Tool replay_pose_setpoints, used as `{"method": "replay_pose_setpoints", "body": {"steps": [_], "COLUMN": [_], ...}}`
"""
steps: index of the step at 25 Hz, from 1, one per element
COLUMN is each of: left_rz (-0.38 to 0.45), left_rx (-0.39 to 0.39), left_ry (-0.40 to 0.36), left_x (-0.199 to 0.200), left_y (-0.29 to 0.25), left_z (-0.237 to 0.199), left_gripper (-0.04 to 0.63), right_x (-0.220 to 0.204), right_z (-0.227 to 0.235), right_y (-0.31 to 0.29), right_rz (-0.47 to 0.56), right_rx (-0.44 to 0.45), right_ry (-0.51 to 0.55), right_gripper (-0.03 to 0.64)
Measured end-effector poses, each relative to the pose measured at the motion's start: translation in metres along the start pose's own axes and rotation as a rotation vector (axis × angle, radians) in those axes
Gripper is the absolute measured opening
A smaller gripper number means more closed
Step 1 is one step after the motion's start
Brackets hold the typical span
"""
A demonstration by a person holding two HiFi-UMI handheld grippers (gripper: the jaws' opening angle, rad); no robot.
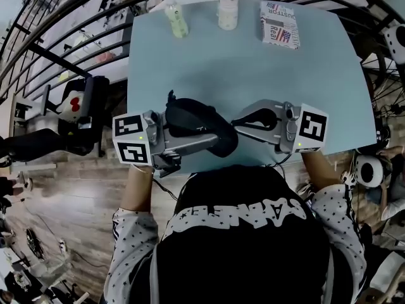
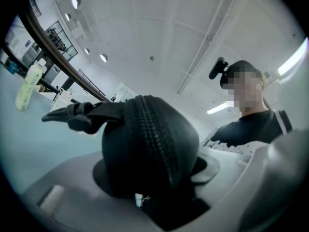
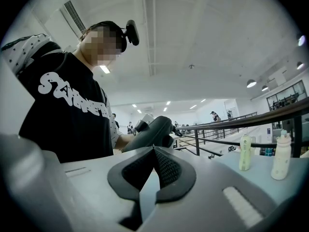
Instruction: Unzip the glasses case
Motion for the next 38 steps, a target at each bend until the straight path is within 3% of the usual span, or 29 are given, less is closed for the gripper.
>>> {"method": "replay_pose_setpoints", "body": {"steps": [18, 38], "left_rz": [-0.083, -0.124], "left_rx": [0.047, 0.057], "left_ry": [-0.02, -0.023], "left_x": [-0.017, -0.027], "left_y": [-0.037, -0.043], "left_z": [0.009, 0.021], "left_gripper": [0.0, 0.0], "right_x": [-0.003, 0.017], "right_z": [-0.007, 0.002], "right_y": [0.014, -0.002], "right_rz": [-0.038, -0.035], "right_rx": [-0.054, 0.002], "right_ry": [0.044, 0.095], "right_gripper": [0.006, 0.006]}}
Point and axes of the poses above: the fingertips, and each gripper's own axes: y backward along the fingers, z to its right, x out of its top, the point moved 10 cm from there along y, backward along the fingers, and after that the axes turned 11 degrees about -z, right-handed, at the moved point
